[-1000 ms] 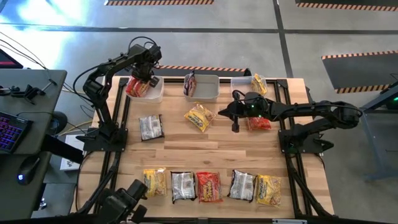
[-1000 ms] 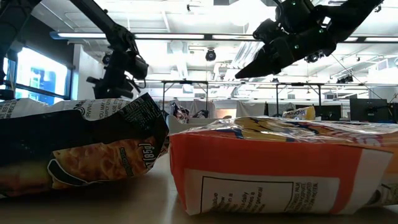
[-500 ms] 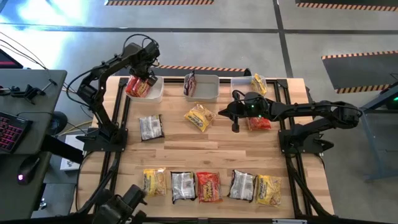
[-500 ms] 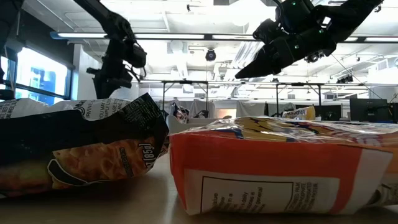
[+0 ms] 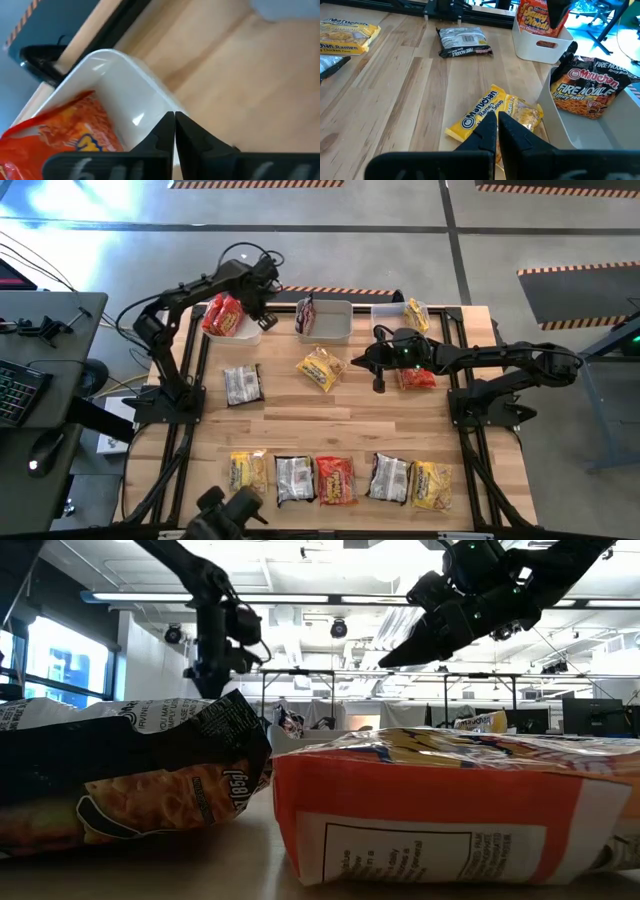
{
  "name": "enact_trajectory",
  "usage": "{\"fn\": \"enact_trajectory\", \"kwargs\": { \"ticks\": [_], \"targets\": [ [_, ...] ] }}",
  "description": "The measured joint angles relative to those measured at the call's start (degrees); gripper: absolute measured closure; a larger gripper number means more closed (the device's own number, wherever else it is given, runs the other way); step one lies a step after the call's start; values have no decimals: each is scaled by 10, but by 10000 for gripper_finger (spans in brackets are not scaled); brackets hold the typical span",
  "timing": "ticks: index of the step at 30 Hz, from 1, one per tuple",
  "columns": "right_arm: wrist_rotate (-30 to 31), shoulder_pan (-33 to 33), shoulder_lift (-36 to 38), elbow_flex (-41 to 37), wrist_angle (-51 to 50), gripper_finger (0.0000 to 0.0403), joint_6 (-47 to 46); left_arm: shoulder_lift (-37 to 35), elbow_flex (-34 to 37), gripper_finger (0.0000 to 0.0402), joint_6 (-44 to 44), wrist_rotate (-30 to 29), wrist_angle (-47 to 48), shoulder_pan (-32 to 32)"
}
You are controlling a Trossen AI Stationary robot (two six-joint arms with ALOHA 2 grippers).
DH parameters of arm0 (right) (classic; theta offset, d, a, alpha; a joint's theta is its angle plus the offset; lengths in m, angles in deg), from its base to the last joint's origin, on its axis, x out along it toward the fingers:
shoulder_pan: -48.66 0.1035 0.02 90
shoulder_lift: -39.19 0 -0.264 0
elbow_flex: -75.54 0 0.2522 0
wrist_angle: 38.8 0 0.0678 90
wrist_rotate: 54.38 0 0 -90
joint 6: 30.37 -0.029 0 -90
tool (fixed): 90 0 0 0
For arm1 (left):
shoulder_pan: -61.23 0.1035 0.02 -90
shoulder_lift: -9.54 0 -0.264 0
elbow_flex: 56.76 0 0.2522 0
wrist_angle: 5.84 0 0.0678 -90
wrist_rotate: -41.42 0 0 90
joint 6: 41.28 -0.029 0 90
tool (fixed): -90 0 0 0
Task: Sort Maruchan noodles
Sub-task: Adjust the white bin
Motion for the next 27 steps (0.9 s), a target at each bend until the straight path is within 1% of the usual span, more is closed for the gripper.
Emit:
{"fn": "enact_trajectory", "kwargs": {
  "ticks": [4,9,17,20,27],
  "targets": [
    [0,0,0,0,-1,403,0,21,0,398,8,-34,-6,7],
    [0,0,0,0,-1,403,0,41,0,401,7,-45,-18,12],
    [0,0,0,0,-1,403,0,52,0,401,-2,-27,-102,12],
    [0,0,0,0,-1,403,0,54,0,401,-3,-6,-115,11],
    [0,0,0,0,-1,403,0,54,0,401,-10,2,-148,11]
  ]
}}
